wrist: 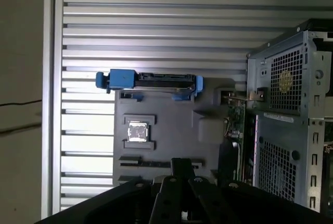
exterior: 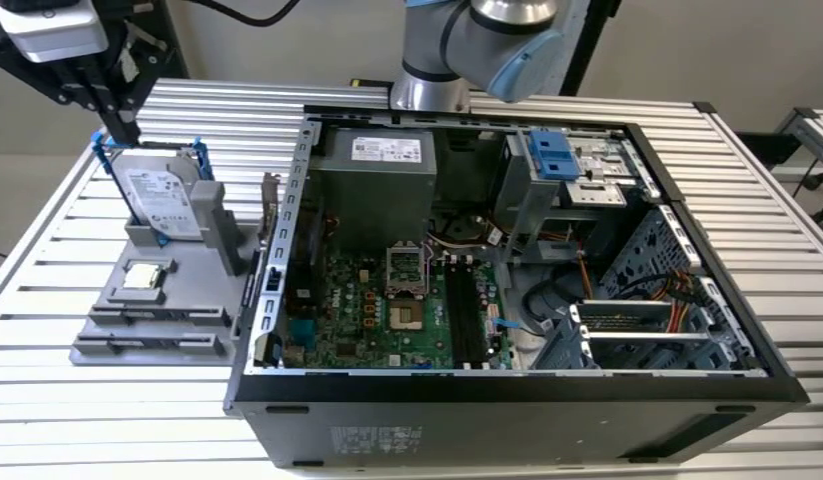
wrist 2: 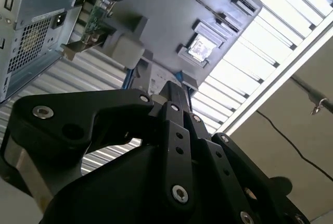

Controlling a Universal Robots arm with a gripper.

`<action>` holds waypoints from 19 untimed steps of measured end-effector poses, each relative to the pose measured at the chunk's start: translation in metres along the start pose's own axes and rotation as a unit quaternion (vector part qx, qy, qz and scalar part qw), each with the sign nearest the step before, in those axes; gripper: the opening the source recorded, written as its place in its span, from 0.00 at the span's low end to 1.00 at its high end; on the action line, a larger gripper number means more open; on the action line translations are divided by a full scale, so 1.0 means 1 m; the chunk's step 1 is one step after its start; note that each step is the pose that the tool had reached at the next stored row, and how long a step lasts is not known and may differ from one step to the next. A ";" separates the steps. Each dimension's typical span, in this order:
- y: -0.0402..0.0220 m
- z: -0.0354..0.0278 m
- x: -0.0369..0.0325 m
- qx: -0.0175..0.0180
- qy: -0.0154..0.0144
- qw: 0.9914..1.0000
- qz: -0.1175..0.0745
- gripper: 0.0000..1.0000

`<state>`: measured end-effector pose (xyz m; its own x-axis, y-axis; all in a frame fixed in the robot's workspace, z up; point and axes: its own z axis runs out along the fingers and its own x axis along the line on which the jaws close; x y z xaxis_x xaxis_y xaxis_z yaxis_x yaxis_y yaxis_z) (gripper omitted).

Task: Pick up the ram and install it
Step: 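Reach for the ram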

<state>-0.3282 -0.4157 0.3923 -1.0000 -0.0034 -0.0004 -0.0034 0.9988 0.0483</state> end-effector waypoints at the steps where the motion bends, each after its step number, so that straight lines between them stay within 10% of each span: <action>1: -0.0012 0.0000 0.0006 0.000 0.000 1.000 0.000 0.00; 19: -0.0268 -0.0012 0.0041 0.000 0.000 1.000 0.000 0.00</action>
<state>-0.3321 -0.4425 0.3922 -1.0000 -0.0034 -0.0005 -0.0034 0.9988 0.0484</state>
